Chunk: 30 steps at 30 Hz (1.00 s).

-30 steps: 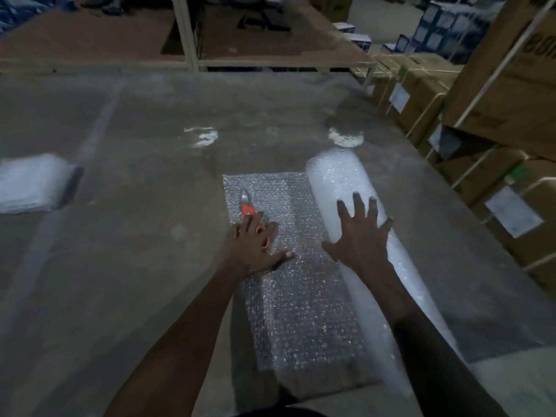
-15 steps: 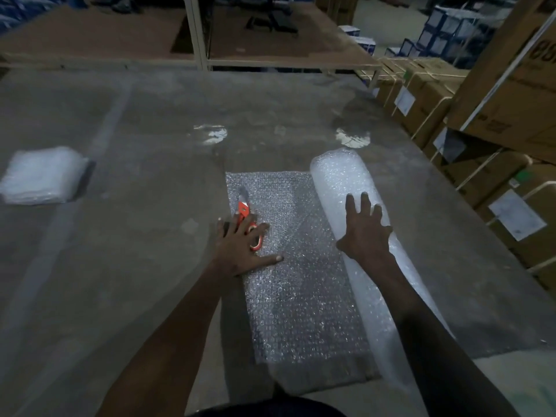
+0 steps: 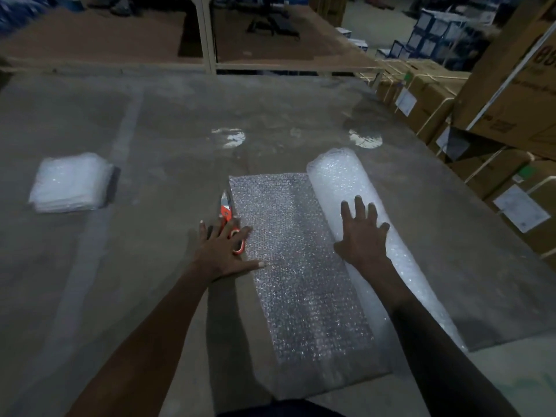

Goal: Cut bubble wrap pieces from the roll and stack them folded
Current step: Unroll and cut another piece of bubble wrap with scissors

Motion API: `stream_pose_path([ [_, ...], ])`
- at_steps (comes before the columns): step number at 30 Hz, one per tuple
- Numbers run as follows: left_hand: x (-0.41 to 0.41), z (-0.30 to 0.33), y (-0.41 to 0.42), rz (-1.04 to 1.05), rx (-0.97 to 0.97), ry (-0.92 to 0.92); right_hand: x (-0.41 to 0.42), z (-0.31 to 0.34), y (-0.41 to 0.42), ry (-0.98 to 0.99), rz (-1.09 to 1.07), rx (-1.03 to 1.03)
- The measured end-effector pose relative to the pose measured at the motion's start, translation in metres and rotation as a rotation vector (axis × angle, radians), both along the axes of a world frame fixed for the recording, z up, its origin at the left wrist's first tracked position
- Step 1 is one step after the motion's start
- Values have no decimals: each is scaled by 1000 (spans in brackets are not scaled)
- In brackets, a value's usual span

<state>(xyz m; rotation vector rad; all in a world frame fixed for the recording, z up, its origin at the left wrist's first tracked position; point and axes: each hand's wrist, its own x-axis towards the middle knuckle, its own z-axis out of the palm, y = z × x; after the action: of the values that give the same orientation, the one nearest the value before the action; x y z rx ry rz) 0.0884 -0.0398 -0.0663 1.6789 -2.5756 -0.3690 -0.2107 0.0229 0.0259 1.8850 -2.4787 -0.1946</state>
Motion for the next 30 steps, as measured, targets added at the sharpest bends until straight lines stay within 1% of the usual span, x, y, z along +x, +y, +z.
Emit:
stream_pose_path([
  [4, -8, 8, -1, -58, -14, -33, -8, -8, 6, 81, 5, 1],
  [7, -28, 7, 7, -69, -76, 21, -13, -8, 8, 97, 13, 18],
  [12, -89, 4, 24, -100, -44, 96, -35, -3, 3, 10, 14, 27],
  [16, -123, -11, 38, -40, 35, 156, -67, 3, 1, -96, -21, 25],
  [19, -129, -17, 43, 5, 18, 156, -78, 7, 4, -50, -43, -13],
  [23, -127, -18, 43, 7, -9, 152, -75, 3, 11, 11, 74, -68],
  [25, -125, -19, 44, 12, -22, 144, -83, 1, 12, 16, 79, -71],
  [27, -121, -21, 45, 22, -37, 124, -97, 2, 12, -17, 47, -88],
  [30, -112, -21, 46, 20, -28, 119, -119, 9, 8, -136, -22, -109],
])
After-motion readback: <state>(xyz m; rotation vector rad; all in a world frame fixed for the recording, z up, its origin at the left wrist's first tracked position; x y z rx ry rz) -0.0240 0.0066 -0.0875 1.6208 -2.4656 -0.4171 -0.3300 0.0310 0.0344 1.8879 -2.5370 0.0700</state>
